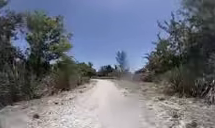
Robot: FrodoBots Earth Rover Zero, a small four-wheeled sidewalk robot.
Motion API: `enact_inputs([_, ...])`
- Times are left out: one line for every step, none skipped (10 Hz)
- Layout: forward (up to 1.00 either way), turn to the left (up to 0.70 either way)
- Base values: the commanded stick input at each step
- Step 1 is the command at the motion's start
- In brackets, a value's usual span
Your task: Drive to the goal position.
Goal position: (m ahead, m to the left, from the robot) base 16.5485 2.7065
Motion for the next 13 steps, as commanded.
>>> enact_inputs([0.45, 0.0])
enact_inputs([0.45, 0.0])
enact_inputs([0.45, 0.0])
enact_inputs([0.45, 0.0])
enact_inputs([0.45, 0.0])
enact_inputs([0.45, 0.0])
enact_inputs([0.45, 0.0])
enact_inputs([0.45, 0.0])
enact_inputs([0.45, 0.0])
enact_inputs([0.45, 0.0])
enact_inputs([0.45, 0.0])
enact_inputs([0.45, 0.0])
enact_inputs([0.45, 0.0])
